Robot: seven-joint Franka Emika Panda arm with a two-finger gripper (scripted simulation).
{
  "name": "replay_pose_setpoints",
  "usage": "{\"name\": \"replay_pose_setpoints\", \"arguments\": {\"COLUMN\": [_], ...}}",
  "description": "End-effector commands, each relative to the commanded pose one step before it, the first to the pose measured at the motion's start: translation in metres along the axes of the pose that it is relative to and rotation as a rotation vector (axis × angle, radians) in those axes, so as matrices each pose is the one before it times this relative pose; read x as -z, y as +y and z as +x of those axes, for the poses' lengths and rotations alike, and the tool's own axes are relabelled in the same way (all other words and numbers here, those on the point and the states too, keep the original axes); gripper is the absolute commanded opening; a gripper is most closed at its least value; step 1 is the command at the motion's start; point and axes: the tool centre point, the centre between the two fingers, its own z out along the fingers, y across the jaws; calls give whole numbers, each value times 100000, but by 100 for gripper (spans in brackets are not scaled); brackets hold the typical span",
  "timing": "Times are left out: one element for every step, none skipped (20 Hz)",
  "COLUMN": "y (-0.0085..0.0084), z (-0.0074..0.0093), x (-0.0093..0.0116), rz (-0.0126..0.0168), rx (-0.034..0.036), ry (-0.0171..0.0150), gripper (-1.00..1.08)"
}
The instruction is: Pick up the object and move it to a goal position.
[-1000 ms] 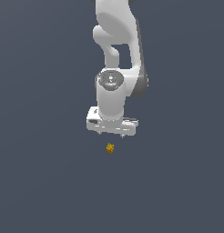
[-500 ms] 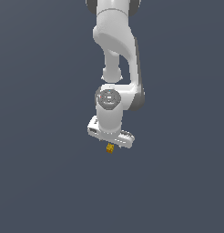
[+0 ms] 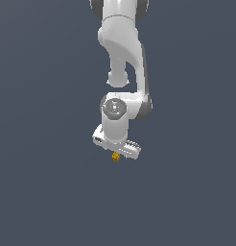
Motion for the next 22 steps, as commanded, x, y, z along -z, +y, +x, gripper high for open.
{"name": "replay_pose_setpoints", "arguments": {"y": [23,-18,21,18,-28,30,14,-25,29,-21,22,-19,-18,-14,-5,0,0,0,0,0,0,0], "z": [-16,-12,-1,-5,-26,-7,-11,-20,8,-2,26,21,33,36,15,0,0,0,0,0,0,0], "x": [-448,-329,-393,-463,-539,-588,-548,-475,-387,-316,-228,-157,-79,-12,8,0,0,0,0,0,0,0], "rz": [-17,0,3,3,0,4,3,0,4,0,4,0,0,0,0,0,0,0,0,0,0,0], "rx": [-65,0,-68,-68,0,-96,-68,0,-83,0,-68,0,0,0,0,0,0,0,0,0,0,0], "ry": [-40,0,10,10,0,15,10,0,13,0,11,0,0,0,0,0,0,0,0,0,0,0], "gripper": [100,100,100,100,100,100,100,100,100,100,100,100,100,100,100,-100,-100,-100,-100,-100,-100,-100]}}
